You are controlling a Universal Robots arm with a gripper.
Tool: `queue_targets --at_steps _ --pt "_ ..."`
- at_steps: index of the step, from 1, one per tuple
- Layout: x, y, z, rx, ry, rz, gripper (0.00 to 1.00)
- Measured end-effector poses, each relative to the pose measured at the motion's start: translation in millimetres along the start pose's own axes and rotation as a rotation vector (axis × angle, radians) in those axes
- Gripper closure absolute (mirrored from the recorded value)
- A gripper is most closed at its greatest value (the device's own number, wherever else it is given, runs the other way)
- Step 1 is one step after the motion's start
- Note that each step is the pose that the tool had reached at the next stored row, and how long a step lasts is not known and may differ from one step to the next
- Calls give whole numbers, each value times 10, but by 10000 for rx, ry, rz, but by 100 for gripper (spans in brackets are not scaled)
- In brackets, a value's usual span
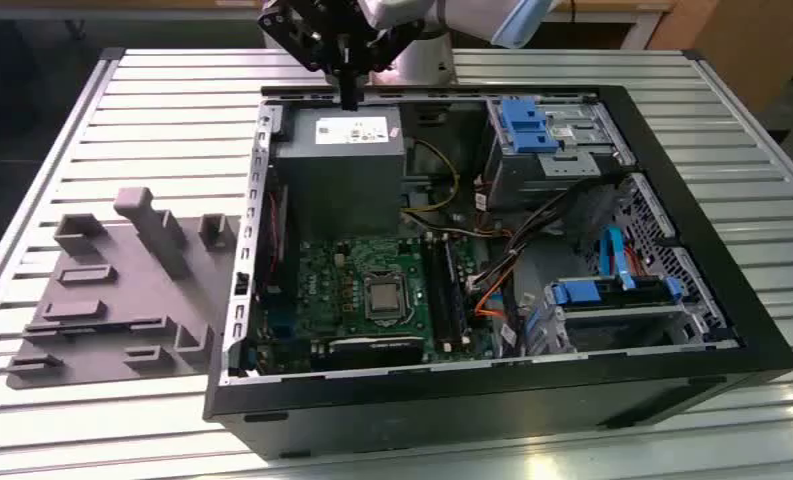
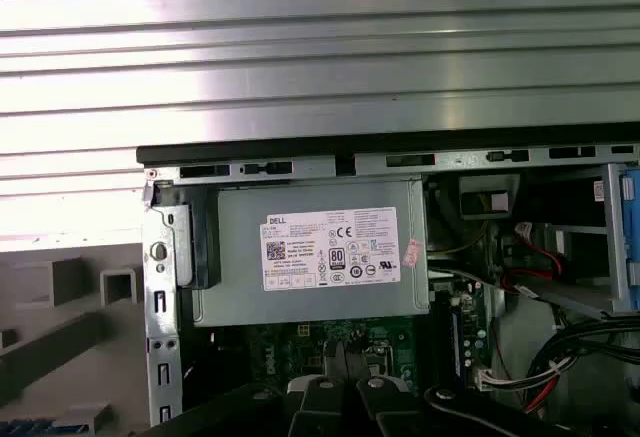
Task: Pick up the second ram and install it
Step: 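Reach for the second ram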
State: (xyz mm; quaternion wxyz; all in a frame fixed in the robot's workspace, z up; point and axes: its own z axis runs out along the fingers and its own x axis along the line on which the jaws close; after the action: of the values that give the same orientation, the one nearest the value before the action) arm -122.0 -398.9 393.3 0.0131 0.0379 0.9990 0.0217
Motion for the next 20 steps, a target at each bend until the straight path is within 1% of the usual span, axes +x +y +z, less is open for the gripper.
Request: queue_targets --at_steps 2,3,17,20 --pt "10 -1 0 0 0 0 89" --pt "43 -3 -1 1 0 0 89" --pt "76 -6 -2 1 0 0 89" --pt "93 -7 -2 1 0 0 89"
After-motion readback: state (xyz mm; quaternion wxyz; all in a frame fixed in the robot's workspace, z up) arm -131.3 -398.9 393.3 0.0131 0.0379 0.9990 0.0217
